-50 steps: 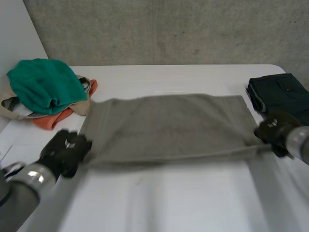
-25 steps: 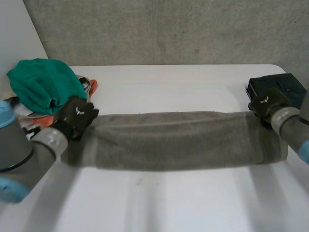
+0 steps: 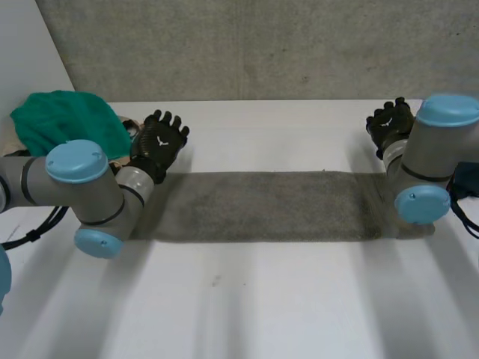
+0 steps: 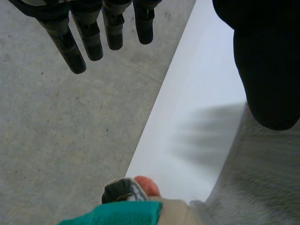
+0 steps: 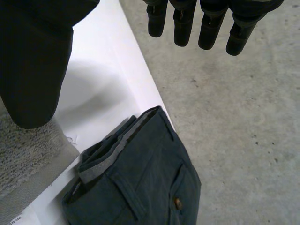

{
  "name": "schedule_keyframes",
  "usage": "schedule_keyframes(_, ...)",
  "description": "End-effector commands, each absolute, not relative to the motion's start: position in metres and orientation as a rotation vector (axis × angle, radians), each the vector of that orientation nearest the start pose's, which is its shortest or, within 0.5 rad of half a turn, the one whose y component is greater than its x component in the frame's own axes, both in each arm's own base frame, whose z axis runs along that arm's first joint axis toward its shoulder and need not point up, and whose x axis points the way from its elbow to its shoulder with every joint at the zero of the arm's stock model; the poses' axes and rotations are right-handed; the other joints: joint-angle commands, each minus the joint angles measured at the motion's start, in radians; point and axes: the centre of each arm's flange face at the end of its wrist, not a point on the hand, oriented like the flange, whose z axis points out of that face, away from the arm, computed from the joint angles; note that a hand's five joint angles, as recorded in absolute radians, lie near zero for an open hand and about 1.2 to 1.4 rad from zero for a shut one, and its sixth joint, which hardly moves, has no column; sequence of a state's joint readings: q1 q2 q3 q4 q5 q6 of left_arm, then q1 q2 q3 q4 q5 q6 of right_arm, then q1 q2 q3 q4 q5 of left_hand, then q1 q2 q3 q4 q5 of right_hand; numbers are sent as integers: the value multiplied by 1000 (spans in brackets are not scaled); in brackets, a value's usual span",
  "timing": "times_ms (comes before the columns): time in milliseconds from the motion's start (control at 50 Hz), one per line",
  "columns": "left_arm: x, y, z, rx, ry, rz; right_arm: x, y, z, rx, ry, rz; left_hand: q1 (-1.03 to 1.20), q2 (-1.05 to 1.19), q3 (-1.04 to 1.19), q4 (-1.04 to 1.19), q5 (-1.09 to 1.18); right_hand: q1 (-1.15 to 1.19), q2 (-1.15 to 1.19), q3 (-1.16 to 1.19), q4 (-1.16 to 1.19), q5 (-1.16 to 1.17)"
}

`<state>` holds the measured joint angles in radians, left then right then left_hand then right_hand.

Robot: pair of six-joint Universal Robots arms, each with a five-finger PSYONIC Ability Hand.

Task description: Fold the laundry.

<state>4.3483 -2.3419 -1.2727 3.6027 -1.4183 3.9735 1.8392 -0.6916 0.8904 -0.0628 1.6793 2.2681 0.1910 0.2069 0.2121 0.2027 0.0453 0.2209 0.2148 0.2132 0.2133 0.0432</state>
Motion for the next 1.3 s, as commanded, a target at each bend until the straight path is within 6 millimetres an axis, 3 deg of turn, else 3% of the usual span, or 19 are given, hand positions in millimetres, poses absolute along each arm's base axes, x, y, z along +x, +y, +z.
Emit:
schedule_keyframes(20, -286, -340, 160, 1289, 1668, -2018, 229, -373, 191, -1288, 2479, -2008, -17, -32, -38, -28, -45, -46, -40, -39, -39, -43)
schedule_keyframes(100, -278, -325, 167, 1271, 1712, -2029, 207, -348, 185, -1199, 2511, -1786, -17, -32, -38, -28, -45, -22, -16, -14, -14, -19)
schedule_keyframes(220, -273, -308, 168, 1220, 1837, -2075, 170, -333, 164, -1079, 2563, -1599, -17, -32, -38, -28, -45, 187, 193, 195, 194, 190)
schedule_keyframes(460, -274, -304, 167, 1206, 1873, -2092, 150, -349, 130, -1044, 2522, -1720, -17, -32, -38, -28, -45, 392, 398, 400, 400, 395)
schedule_keyframes(520, -274, -303, 166, 1208, 1877, -2090, 148, -354, 118, -1045, 2556, -1699, -17, -32, -38, -28, -45, 1172, 1178, 1180, 1180, 1175)
schedule_keyframes(540, -275, -302, 165, 1212, 1880, -2088, 141, -357, 116, -1038, 2597, -1721, -17, -32, -38, -28, -45, 1175, 1181, 1183, 1183, 1178)
schedule_keyframes(600, -274, -300, 165, 1214, 1885, -2084, 126, -365, 120, -1007, 2690, -1815, -17, -32, -38, -28, -45, 1175, 1181, 1183, 1183, 1179)
schedule_keyframes(680, -272, -297, 173, 1204, 1868, -2100, 104, -371, 145, -1027, 2772, -1978, -17, -32, -38, -28, -45, 1175, 1181, 1183, 1183, 1179)
schedule_keyframes(780, -269, -296, 180, 1189, 1853, -2115, 78, -376, 158, -1235, 2848, -2030, -17, -32, -38, -28, -45, 1175, 1181, 1183, 1183, 1179)
schedule_keyframes(840, -267, -294, 184, 1178, 1846, -2119, 78, -379, 161, -1330, 2839, -2056, -17, -32, -38, -28, -45, 1175, 1181, 1183, 1183, 1179)
schedule_keyframes(900, -266, -292, 187, 1174, 1843, -2125, 102, -379, 170, -1438, 2715, -2126, -17, -32, -38, -28, -45, 1175, 1181, 1183, 1183, 1179)
schedule_keyframes(920, -266, -292, 187, 1174, 1843, -2125, 131, -376, 180, -1499, 2567, -2215, -17, -32, -38, -28, -45, 1175, 1181, 1183, 1183, 1179)
schedule_keyframes(980, -264, -290, 193, 1164, 1829, -2136, 180, -367, 192, -1593, 2293, -2341, -17, -32, -38, -28, -45, 1175, 1181, 1183, 1183, 1179)
schedule_keyframes(1000, -264, -290, 195, 1162, 1824, -2141, 212, -357, 199, -1645, 2097, -2403, -17, -32, -38, -28, -45, 1175, 1181, 1183, 1183, 1179)
schedule_keyframes(1060, -263, -287, 203, 1139, 1815, -2160, 259, -333, 205, -1723, 1783, -2444, -17, -32, -38, -28, -45, 1175, 1181, 1183, 1183, 1179)
schedule_keyframes(1080, -262, -286, 205, 1132, 1814, -2169, 290, -311, 208, -1779, 1564, -2445, -17, -32, -38, -28, -45, 1175, 1181, 1183, 1183, 1179)
schedule_keyframes(1120, -261, -284, 208, 1116, 1827, -2186, 321, -286, 207, -1818, 1360, -2415, -17, -32, -38, -28, -45, 1175, 1181, 1183, 1183, 1179)
schedule_keyframes(1220, -259, -277, 215, 1042, 1900, -2247, 394, -207, 153, -1947, 969, -2117, -17, -32, -38, -28, -45, 1175, 1181, 1183, 1183, 1179)
schedule_keyframes(1300, -258, -274, 215, 1024, 1931, -2260, 418, -171, 120, -2011, 906, -1964, -17, -32, -38, -28, -45, 1175, 1181, 1183, 1183, 1179)
